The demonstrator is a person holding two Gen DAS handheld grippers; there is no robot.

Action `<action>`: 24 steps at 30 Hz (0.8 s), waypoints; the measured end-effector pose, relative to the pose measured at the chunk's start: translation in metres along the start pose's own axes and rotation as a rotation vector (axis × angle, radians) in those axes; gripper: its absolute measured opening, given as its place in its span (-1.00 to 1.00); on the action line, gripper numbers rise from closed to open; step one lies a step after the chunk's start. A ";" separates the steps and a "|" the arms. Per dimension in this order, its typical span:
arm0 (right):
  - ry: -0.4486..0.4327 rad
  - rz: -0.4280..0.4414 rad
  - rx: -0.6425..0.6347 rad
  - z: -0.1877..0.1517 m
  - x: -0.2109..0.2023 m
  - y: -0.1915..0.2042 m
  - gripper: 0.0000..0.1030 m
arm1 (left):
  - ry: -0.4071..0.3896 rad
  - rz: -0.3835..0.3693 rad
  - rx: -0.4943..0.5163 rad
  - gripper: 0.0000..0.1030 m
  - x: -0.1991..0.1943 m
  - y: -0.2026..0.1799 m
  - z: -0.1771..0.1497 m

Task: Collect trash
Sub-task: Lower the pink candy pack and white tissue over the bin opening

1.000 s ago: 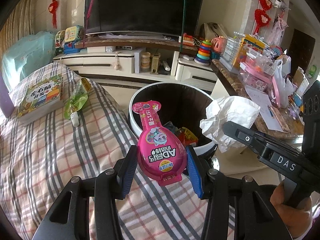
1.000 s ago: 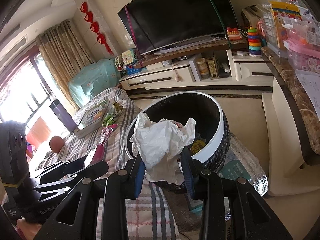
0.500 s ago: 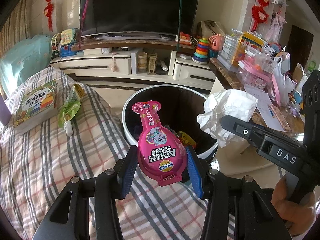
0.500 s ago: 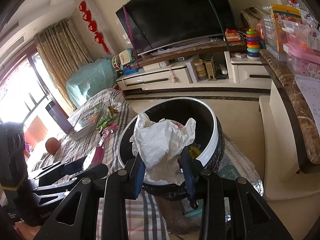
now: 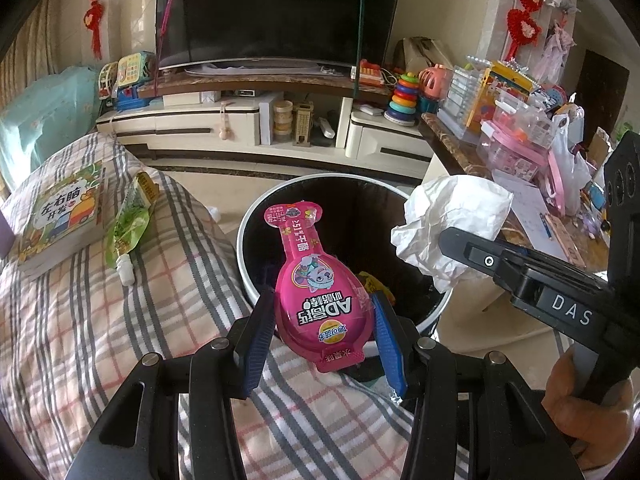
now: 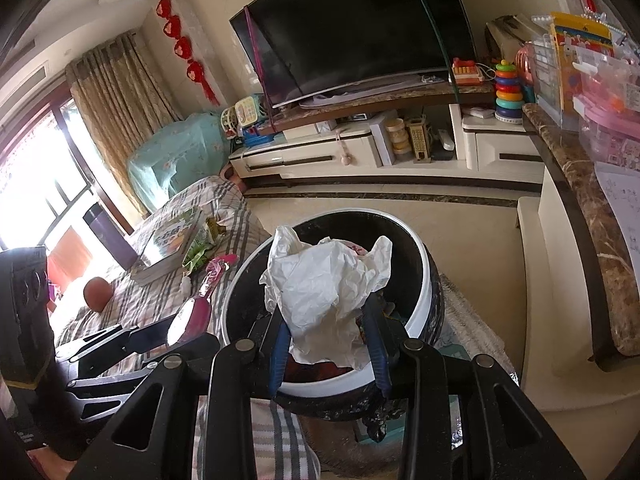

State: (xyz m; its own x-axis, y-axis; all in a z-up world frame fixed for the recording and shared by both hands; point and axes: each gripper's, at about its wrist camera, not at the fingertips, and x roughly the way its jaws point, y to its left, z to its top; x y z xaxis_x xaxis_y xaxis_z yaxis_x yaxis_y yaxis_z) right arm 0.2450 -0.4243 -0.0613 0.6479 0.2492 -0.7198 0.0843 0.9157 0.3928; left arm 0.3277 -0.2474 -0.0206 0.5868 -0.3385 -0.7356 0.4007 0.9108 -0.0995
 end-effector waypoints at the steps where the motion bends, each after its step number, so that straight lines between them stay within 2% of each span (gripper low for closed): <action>1: 0.003 0.000 0.000 0.000 0.001 0.000 -0.31 | 0.001 0.000 0.000 -0.10 0.001 0.000 0.001; 24: 0.123 -0.023 -0.004 0.018 0.041 -0.008 -0.28 | 0.066 0.008 0.005 -0.10 0.043 0.000 0.030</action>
State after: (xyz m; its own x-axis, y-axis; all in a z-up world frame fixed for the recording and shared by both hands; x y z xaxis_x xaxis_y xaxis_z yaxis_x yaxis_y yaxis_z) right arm 0.2843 -0.4275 -0.0836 0.5478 0.2650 -0.7935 0.0949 0.9227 0.3737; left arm 0.3739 -0.2689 -0.0322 0.5426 -0.3144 -0.7789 0.3992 0.9124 -0.0902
